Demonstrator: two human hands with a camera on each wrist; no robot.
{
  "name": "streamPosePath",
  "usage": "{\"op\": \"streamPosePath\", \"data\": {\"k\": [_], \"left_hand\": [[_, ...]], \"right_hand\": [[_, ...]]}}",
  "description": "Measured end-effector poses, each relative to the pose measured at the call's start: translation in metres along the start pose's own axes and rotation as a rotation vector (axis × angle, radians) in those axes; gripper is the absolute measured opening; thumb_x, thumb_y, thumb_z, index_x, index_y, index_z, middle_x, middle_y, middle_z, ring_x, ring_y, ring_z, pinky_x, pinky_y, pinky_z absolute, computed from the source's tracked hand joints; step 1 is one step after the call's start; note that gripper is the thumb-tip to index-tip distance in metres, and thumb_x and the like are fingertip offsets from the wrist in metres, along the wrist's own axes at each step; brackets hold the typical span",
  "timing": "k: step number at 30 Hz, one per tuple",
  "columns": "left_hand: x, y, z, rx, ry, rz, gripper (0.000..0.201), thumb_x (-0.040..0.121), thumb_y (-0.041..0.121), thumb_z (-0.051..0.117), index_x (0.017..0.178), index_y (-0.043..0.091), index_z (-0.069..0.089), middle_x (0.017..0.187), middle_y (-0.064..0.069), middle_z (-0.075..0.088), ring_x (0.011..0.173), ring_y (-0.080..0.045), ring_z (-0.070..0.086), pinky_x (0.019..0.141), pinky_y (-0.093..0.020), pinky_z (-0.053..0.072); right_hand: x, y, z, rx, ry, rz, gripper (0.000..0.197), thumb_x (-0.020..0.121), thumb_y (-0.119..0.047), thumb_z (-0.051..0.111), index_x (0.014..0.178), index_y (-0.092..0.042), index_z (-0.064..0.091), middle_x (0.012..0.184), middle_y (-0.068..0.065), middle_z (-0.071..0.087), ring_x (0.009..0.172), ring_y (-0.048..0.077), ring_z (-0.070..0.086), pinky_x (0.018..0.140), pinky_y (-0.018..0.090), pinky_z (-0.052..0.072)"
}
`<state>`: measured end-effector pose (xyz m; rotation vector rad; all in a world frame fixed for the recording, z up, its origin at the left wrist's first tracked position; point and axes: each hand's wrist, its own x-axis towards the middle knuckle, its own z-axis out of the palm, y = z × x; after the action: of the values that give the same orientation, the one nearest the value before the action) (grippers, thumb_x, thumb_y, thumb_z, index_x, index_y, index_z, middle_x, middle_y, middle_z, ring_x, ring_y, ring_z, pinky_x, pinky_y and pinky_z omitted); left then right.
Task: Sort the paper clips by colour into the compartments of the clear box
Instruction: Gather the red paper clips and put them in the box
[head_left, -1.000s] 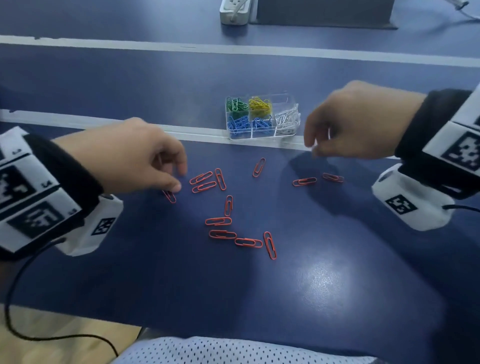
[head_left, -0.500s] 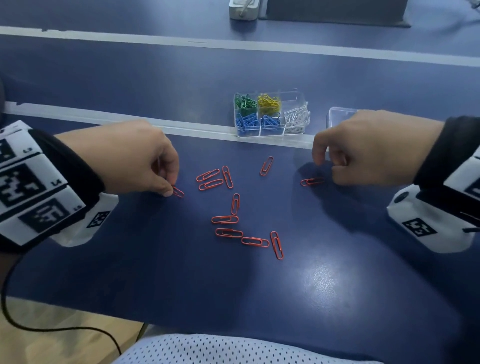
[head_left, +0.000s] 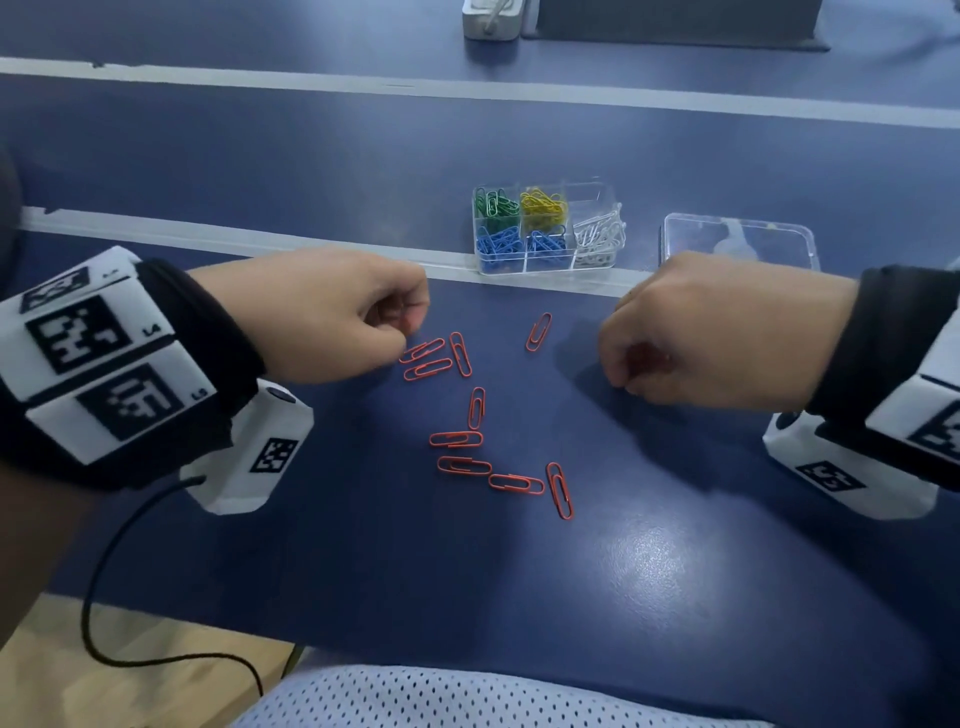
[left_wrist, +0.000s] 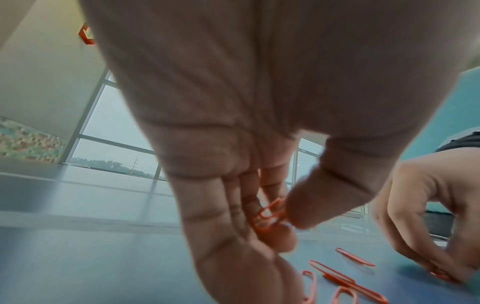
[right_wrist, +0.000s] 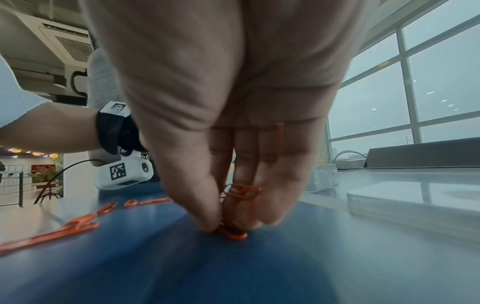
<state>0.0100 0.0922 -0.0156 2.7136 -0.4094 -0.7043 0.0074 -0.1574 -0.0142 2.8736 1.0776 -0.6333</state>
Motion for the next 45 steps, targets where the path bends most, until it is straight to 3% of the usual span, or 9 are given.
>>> {"op": "streamPosePath", "data": {"k": [6, 11, 13, 18, 22, 26, 35, 40, 45], "left_hand": [[0.002, 0.005, 0.004, 0.077, -0.012, -0.038, 0.016, 0.077, 0.032, 0.061, 0.073, 0.027, 0.047, 0.067, 0.006, 0.054, 0.061, -0.013, 0.048, 0.059, -0.029, 0.038], [0.009, 0.005, 0.005, 0.161, 0.031, -0.013, 0.026, 0.067, 0.043, 0.072, 0.085, 0.031, 0.056, 0.076, 0.01, 0.056, 0.07, -0.004, 0.052, 0.071, -0.031, 0.048], [0.01, 0.008, 0.004, 0.188, 0.039, 0.003, 0.021, 0.069, 0.041, 0.073, 0.08, 0.032, 0.058, 0.073, 0.013, 0.056, 0.068, 0.001, 0.05, 0.069, -0.027, 0.045], [0.006, 0.015, 0.003, 0.196, 0.056, 0.036, 0.007, 0.073, 0.024, 0.066, 0.074, 0.03, 0.063, 0.065, 0.013, 0.062, 0.066, 0.0, 0.056, 0.072, -0.03, 0.053], [0.005, 0.018, 0.003, 0.226, 0.062, 0.065, 0.021, 0.07, 0.016, 0.06, 0.063, 0.032, 0.049, 0.058, 0.013, 0.055, 0.059, 0.002, 0.047, 0.07, -0.032, 0.051], [0.007, 0.019, 0.006, 0.239, 0.063, 0.079, 0.02, 0.069, 0.015, 0.058, 0.078, 0.031, 0.049, 0.062, 0.013, 0.055, 0.06, 0.003, 0.043, 0.07, -0.032, 0.051], [0.013, 0.019, 0.009, 0.269, 0.021, 0.078, 0.014, 0.069, 0.012, 0.057, 0.077, 0.024, 0.058, 0.071, 0.008, 0.058, 0.07, -0.015, 0.047, 0.072, -0.033, 0.05], [0.012, 0.015, 0.01, 0.265, 0.028, 0.086, 0.012, 0.067, 0.015, 0.057, 0.074, 0.024, 0.061, 0.074, 0.006, 0.059, 0.072, -0.017, 0.048, 0.073, -0.035, 0.051], [0.01, 0.015, 0.006, 0.304, 0.055, 0.116, 0.015, 0.074, 0.02, 0.058, 0.082, 0.026, 0.069, 0.077, 0.007, 0.067, 0.07, -0.013, 0.047, 0.076, -0.036, 0.052]], "right_hand": [[0.003, -0.004, 0.004, 0.001, 0.002, 0.054, 0.015, 0.069, -0.022, 0.052, 0.072, -0.034, 0.043, 0.081, -0.003, 0.058, 0.078, 0.028, 0.059, 0.061, 0.032, 0.049], [0.018, -0.006, 0.002, 0.051, 0.101, 0.069, 0.022, 0.074, -0.015, 0.05, 0.081, -0.029, 0.065, 0.084, 0.0, 0.064, 0.081, 0.025, 0.058, 0.051, 0.021, 0.035], [0.025, -0.007, 0.0, 0.104, 0.184, 0.042, 0.025, 0.074, -0.012, 0.05, 0.082, -0.023, 0.071, 0.083, 0.005, 0.065, 0.079, 0.029, 0.057, 0.065, 0.029, 0.047], [0.04, -0.018, -0.007, 0.061, 0.219, -0.072, 0.026, 0.077, -0.011, 0.052, 0.094, -0.017, 0.071, 0.098, 0.006, 0.063, 0.079, 0.018, 0.043, 0.075, 0.031, 0.046], [0.045, -0.025, -0.009, -0.121, 0.093, -0.154, 0.026, 0.083, -0.013, 0.051, 0.105, -0.019, 0.065, 0.106, 0.004, 0.064, 0.097, 0.025, 0.056, 0.076, 0.031, 0.045], [0.042, -0.026, -0.011, -0.222, 0.078, -0.197, 0.023, 0.085, -0.016, 0.047, 0.101, -0.022, 0.062, 0.102, 0.005, 0.064, 0.093, 0.029, 0.059, 0.074, 0.036, 0.049], [0.042, -0.022, -0.015, -0.032, 0.153, -0.091, 0.029, 0.082, -0.013, 0.05, 0.102, -0.025, 0.067, 0.098, 0.0, 0.068, 0.092, 0.026, 0.059, 0.074, 0.032, 0.046], [0.049, 0.006, -0.041, 0.084, 0.41, 0.095, 0.026, 0.082, -0.01, 0.053, 0.096, -0.021, 0.072, 0.092, 0.008, 0.07, 0.081, 0.027, 0.058, 0.083, 0.034, 0.049], [0.067, 0.029, -0.048, 0.058, 0.402, 0.251, 0.027, 0.082, -0.008, 0.051, 0.094, -0.021, 0.071, 0.092, 0.008, 0.069, 0.084, 0.03, 0.059, 0.085, 0.04, 0.052]]}}
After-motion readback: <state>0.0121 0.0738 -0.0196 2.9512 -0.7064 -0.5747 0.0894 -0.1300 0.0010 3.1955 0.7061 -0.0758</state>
